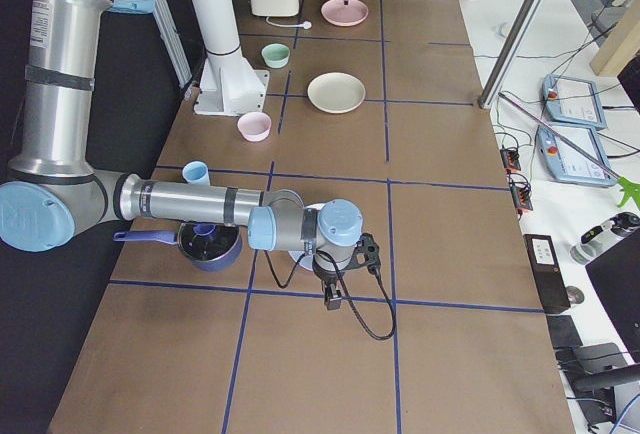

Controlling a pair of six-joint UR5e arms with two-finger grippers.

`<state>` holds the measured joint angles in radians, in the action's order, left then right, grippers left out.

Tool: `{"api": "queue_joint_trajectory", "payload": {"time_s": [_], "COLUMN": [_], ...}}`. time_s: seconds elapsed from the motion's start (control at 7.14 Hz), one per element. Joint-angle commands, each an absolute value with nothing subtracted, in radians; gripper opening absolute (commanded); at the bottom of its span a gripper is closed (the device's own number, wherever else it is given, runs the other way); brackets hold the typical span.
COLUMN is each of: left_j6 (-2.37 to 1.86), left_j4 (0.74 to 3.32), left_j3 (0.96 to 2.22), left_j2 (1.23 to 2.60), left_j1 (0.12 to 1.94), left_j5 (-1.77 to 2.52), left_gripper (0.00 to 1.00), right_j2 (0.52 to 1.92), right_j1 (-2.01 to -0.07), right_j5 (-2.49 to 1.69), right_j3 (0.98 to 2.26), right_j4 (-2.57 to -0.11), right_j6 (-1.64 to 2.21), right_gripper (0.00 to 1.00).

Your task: Stack three plates with pink and blue

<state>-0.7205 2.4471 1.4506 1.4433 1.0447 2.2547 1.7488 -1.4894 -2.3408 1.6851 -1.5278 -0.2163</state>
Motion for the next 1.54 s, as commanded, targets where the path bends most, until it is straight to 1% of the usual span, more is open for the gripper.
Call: {"api": "queue_joint_trajectory", "payload": {"time_s": [0.0,0.14,0.28,0.42,0.7,0.84,1.12,1.26,1.4], "left_j6": [-0.721,-0.722,-0.747,-0.864,-1.116,-1.209,-1.377,-1.378,-1.381], "left_j4": [2.448,2.448,2.436,2.434,2.433,2.43,2.386,2.322,2.281], "left_j3": [1.453,1.46,1.498,1.532,1.548,1.548,1.552,1.56,1.586], "left_j2": [1.448,1.45,1.465,1.506,1.677,1.774,1.943,2.004,2.031], "left_j1": [1.048,1.049,1.049,1.049,1.042,0.979,0.789,0.728,0.679], "left_j5": [2.371,2.373,2.376,2.381,2.414,2.405,2.291,2.207,2.179], "left_gripper": [0.0,0.0,0.0,0.0,0.0,0.0,0.0,0.0,0.0], "right_j2": [1.749,1.75,1.75,1.75,1.75,1.75,1.75,1.75,1.75], "right_j1": [-1.489,-1.488,-1.488,-1.488,-1.488,-1.488,-1.488,-1.488,-1.489], "right_j5": [-2.341,-2.342,-2.342,-2.341,-2.341,-2.342,-2.342,-2.342,-2.342], "right_j3": [1.686,1.686,1.684,1.684,1.678,1.677,1.677,1.677,1.674], "right_j4": [-1.528,-1.528,-1.528,-1.528,-1.528,-1.528,-1.528,-1.528,-1.528], "right_j6": [-0.216,-0.216,-0.216,-0.216,-0.216,-0.216,-0.216,-0.216,-0.216], "right_gripper": [1.0,1.0,1.0,1.0,1.0,1.0,1.0,1.0,1.0]}}
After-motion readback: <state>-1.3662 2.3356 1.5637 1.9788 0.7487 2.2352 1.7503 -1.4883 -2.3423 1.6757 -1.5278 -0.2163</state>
